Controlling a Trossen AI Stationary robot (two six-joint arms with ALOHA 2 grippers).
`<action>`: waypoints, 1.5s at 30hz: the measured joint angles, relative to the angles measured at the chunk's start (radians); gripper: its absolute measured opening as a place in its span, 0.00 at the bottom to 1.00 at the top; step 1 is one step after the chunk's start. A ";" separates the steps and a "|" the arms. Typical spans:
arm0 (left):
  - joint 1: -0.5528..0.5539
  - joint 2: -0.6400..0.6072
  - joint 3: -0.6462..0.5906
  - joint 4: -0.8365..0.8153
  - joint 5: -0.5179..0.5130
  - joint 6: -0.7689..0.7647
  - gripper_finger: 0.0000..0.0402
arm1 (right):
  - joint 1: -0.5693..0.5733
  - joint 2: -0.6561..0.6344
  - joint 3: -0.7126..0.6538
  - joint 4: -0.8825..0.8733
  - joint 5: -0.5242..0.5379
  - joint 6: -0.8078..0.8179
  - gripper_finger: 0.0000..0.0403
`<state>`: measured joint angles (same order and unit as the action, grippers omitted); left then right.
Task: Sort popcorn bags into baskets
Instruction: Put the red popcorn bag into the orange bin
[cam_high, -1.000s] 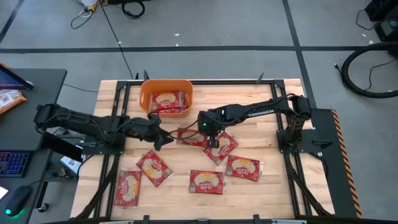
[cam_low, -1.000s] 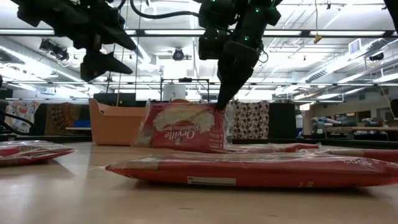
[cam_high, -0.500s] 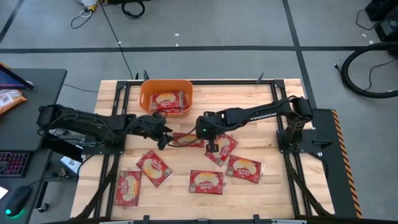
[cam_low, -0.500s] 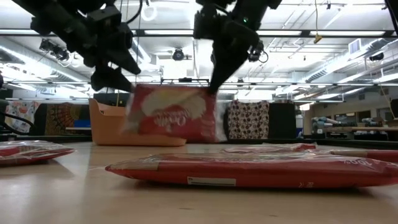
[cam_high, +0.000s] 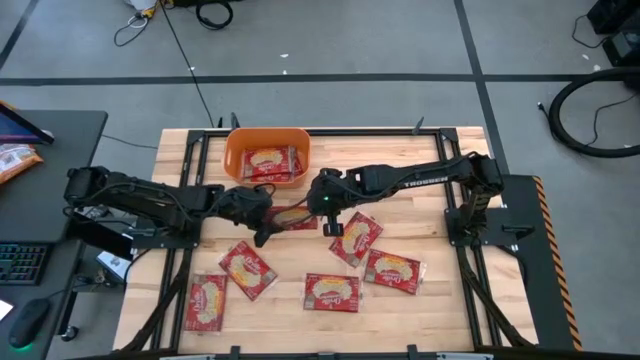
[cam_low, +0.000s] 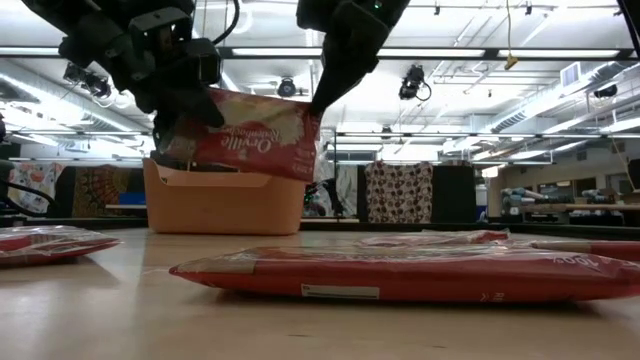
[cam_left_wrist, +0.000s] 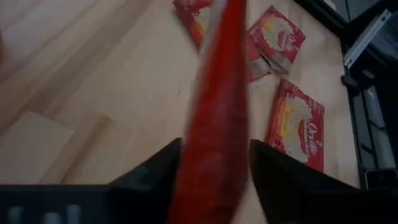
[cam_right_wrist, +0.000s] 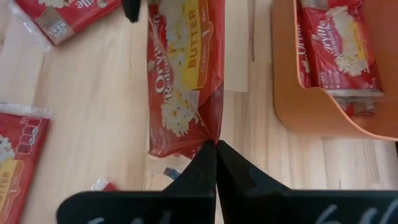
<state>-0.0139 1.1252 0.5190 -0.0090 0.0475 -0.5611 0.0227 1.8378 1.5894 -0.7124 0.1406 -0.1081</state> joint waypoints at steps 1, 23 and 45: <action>0.000 0.000 0.000 0.000 0.001 -0.007 0.39 | 0.000 0.000 0.000 0.000 0.000 0.000 0.01; 0.241 -0.180 -0.001 -0.096 0.219 0.010 0.13 | -0.035 -0.136 0.118 -0.082 0.210 0.055 0.29; 0.844 -0.121 0.203 -0.518 0.529 0.488 0.13 | -0.032 -0.220 0.119 -0.137 0.274 0.196 0.29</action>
<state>0.8304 1.0046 0.7219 -0.5265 0.5766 -0.0728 -0.0089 1.6176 1.7081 -0.8489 0.4149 0.0879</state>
